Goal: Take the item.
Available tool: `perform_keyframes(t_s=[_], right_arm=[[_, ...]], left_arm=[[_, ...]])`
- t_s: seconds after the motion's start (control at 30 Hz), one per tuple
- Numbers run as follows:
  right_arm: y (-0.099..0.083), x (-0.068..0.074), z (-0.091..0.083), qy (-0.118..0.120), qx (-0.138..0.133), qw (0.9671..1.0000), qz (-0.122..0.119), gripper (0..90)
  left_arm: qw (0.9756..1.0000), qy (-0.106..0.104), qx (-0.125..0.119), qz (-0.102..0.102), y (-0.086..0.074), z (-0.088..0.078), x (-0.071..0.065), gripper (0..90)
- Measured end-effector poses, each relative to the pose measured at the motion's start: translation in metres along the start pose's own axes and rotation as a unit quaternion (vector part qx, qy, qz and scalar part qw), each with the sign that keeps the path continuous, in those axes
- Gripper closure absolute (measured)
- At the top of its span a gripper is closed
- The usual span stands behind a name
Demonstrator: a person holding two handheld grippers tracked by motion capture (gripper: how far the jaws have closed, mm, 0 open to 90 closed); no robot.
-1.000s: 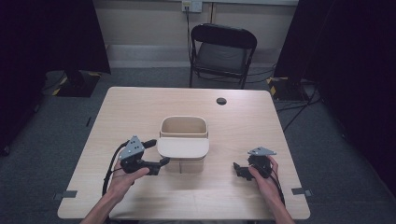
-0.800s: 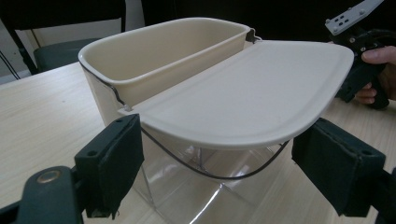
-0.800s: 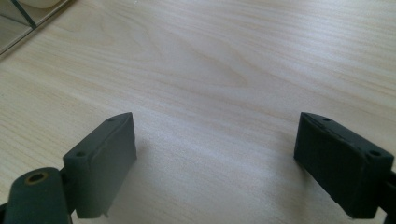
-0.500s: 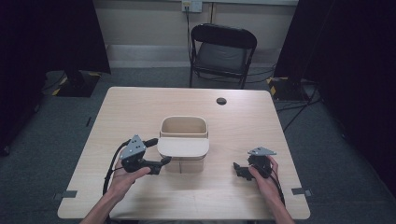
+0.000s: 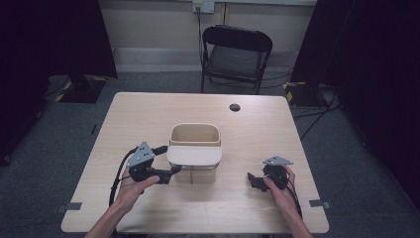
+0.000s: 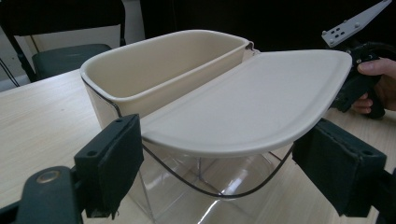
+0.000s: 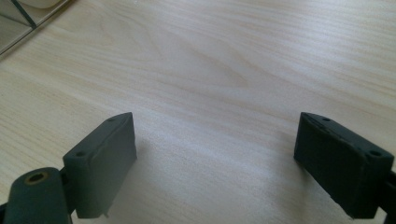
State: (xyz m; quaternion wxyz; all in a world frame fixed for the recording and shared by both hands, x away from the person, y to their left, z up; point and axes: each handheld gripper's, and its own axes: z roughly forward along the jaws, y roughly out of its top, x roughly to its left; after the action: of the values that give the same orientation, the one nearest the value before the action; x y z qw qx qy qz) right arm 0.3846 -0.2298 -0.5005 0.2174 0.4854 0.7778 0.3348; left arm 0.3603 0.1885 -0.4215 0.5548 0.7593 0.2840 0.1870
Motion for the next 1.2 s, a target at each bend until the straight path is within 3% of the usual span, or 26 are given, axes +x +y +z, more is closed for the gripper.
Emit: perform_keyframes(t_s=[0.63,1.2], right_arm=[[0.0002,0.0003,0.0001,0.001,0.0,1.0,0.002,12.2],[0.0004,0.0005,0.0002,0.0,0.001,1.0,0.002,12.0]], left_arm=[[1.0,0.002,-0.002,0.006,0.0032,0.0012,0.0015,16.2],[1.0,-0.001,-0.004,-0.003,0.0042,0.0012,0.0039,16.9]])
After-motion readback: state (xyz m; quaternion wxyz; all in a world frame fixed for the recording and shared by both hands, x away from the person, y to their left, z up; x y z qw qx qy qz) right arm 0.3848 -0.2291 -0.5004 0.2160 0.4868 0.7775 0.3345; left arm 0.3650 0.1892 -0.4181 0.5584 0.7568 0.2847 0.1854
